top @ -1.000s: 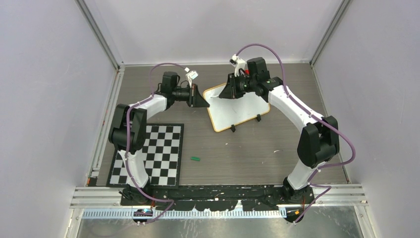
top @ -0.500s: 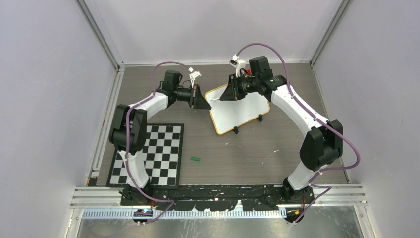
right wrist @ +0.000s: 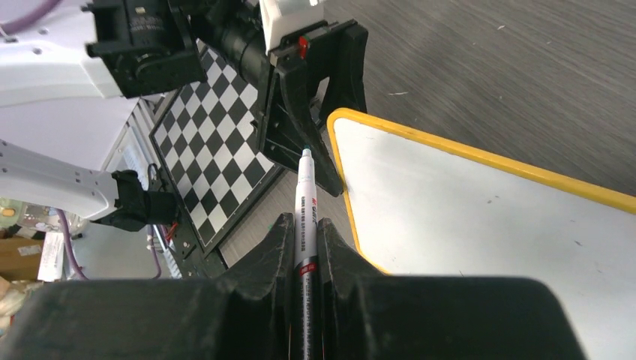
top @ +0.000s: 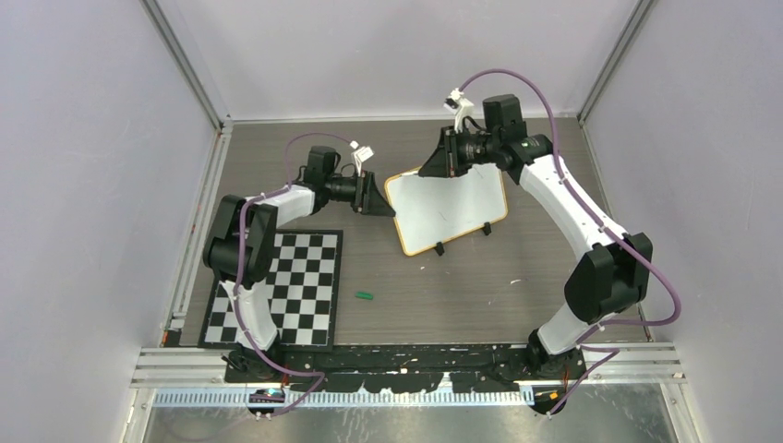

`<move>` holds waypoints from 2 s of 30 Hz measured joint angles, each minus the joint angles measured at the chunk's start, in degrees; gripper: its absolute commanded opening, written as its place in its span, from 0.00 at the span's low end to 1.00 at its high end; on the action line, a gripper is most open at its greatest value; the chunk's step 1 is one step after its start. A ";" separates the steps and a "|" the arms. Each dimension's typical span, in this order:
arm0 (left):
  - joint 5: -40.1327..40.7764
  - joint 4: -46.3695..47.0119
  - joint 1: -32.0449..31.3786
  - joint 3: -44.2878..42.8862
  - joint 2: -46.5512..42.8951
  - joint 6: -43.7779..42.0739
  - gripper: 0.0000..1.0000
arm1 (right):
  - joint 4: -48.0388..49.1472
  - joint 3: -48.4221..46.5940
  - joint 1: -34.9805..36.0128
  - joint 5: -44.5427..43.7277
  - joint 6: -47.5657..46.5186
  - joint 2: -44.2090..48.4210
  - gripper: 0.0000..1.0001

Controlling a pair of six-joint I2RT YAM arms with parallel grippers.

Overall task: Write a sentence on the whiteboard
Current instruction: Move the whiteboard to the center of the board.

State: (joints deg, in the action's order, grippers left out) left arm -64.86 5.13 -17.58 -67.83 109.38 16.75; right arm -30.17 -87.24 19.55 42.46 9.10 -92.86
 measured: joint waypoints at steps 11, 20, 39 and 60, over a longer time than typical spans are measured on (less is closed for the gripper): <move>4.83 17.59 -2.51 5.49 0.07 11.21 0.26 | -0.17 -0.04 -2.27 0.98 0.83 2.23 0.00; 5.77 23.08 -5.11 5.01 2.51 13.42 0.00 | -1.16 -0.04 -2.27 1.16 0.87 2.23 0.00; 4.35 -1.03 -4.83 -6.03 5.11 -0.66 0.44 | -1.68 0.28 -2.32 -0.55 0.52 2.40 0.00; 7.91 11.87 -3.48 1.66 0.92 8.41 0.08 | 0.61 3.06 5.81 -15.76 -2.34 2.19 0.00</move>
State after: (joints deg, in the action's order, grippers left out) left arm -56.95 16.99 -21.06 -66.17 110.30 25.17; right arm -29.56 -84.18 25.36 26.70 6.76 -90.67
